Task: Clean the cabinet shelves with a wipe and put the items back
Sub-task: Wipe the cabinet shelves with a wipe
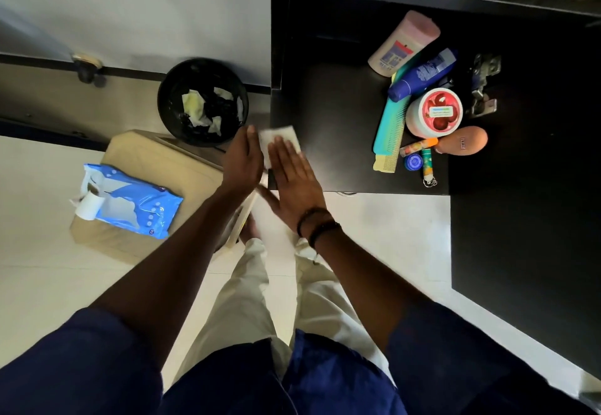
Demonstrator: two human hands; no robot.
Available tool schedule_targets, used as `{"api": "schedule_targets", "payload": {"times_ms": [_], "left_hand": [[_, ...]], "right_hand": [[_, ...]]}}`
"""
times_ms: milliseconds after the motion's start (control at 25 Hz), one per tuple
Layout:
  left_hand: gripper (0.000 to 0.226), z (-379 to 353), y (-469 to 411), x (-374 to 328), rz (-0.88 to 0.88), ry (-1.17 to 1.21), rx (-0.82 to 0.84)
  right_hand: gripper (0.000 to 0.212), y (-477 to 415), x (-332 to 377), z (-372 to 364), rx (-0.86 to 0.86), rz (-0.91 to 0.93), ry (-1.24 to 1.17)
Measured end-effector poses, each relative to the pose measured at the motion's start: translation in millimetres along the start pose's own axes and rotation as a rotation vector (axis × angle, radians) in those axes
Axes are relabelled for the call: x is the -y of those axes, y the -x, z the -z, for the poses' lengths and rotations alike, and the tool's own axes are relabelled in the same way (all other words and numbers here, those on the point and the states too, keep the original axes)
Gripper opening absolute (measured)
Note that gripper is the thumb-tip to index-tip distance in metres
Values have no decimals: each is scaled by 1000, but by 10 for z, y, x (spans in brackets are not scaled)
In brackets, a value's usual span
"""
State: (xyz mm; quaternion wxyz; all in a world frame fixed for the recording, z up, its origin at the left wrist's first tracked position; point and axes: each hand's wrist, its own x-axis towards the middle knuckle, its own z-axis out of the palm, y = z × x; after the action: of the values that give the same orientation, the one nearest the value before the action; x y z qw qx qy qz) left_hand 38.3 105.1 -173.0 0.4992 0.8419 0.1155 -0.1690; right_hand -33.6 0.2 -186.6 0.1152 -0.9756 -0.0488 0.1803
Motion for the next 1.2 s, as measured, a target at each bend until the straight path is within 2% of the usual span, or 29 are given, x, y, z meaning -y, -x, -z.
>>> {"api": "schedule_targets", "payload": {"times_ms": [120, 280, 320, 440, 480, 560, 760, 920, 1000, 1080, 1200], "left_hand": [[51, -88, 58, 19, -13, 11, 55], [55, -138, 73, 25, 39, 10, 66], [53, -138, 72, -3, 58, 9, 47], [52, -120, 30, -17, 48, 59, 20], [52, -109, 12, -10, 29, 80, 17], [48, -78, -40, -38, 25, 95, 10], [53, -54, -122, -113, 9, 48, 15], [48, -73, -162, -96, -3, 35, 39], [51, -76, -175, -107, -3, 30, 47], [53, -68, -184, -113, -3, 44, 58], [48, -61, -180, -117, -15, 38, 60]], "right_hand": [[74, 636, -274, -121, -8, -44, -7], [76, 602, -456, -26, -86, -329, -33], [77, 420, -405, 19, -80, -297, -36], [73, -331, -206, 197, 25, 23, 40], [69, -568, -171, 278, 18, 50, 45], [64, -835, -188, 338, -11, -39, 11], [76, -482, -465, 270, -108, -213, -46], [73, -1080, -596, 592, -96, -379, -178], [69, -1462, -559, 745, -46, -306, -238], [64, -1564, -493, 782, -22, -169, -166], [64, -1384, -662, 754, -116, -189, 10]]}}
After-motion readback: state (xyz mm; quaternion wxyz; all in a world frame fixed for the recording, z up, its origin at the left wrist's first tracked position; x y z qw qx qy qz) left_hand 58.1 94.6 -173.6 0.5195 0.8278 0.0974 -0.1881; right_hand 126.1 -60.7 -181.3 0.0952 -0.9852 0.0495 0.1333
